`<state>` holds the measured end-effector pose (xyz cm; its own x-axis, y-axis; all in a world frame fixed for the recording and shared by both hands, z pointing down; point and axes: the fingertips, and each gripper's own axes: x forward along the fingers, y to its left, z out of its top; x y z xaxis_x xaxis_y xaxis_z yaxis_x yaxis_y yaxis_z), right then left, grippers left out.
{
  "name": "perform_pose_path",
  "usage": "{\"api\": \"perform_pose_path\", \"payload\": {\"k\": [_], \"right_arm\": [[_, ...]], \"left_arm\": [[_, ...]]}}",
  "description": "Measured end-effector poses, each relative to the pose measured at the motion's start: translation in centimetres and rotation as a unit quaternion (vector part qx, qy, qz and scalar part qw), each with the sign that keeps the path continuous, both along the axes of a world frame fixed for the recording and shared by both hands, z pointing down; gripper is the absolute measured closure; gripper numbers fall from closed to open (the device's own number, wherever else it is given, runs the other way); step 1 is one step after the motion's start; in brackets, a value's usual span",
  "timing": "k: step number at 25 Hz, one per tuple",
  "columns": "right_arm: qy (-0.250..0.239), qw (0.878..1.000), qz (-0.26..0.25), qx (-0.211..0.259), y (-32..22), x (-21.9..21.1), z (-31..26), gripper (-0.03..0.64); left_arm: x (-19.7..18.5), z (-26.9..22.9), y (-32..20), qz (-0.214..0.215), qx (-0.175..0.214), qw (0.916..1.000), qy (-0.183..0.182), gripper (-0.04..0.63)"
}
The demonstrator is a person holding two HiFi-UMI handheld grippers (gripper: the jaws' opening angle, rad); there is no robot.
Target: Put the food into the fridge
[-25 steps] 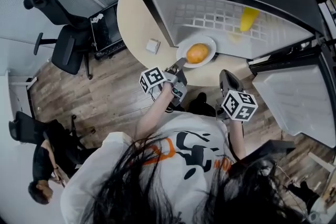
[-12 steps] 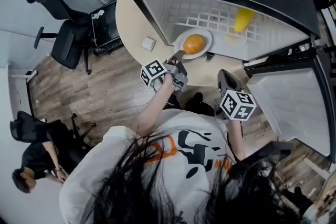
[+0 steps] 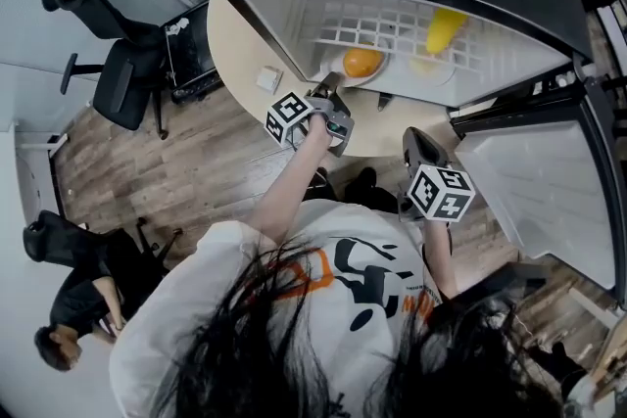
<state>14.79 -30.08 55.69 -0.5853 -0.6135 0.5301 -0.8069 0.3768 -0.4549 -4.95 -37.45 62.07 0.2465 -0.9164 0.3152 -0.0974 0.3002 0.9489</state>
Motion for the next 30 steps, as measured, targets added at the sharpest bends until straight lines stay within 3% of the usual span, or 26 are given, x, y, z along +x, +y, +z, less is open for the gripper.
{"api": "perform_pose_path", "payload": {"k": [5,17,27,30], "right_arm": [[0.0,1.0,-0.007,-0.002,-0.2,-0.3,0.2,0.601],[0.006,1.0,-0.012,-0.007,-0.1,-0.4,0.5,0.601],[0.006,1.0,-0.004,-0.009,-0.1,0.0,0.8,0.601],[0.005,1.0,-0.005,-0.007,-0.1,-0.1,0.7,0.601]], "left_arm": [[-0.4,0.3,-1.4,-0.049,-0.01,0.9986,0.017,0.554],[-0.4,0.8,-3.4,-0.081,-0.039,0.9958,0.019,0.555],[-0.9,0.6,-4.7,-0.081,-0.033,0.9958,0.027,0.554],[-0.7,0.4,-5.1,-0.065,-0.024,0.9974,0.022,0.55]]}}
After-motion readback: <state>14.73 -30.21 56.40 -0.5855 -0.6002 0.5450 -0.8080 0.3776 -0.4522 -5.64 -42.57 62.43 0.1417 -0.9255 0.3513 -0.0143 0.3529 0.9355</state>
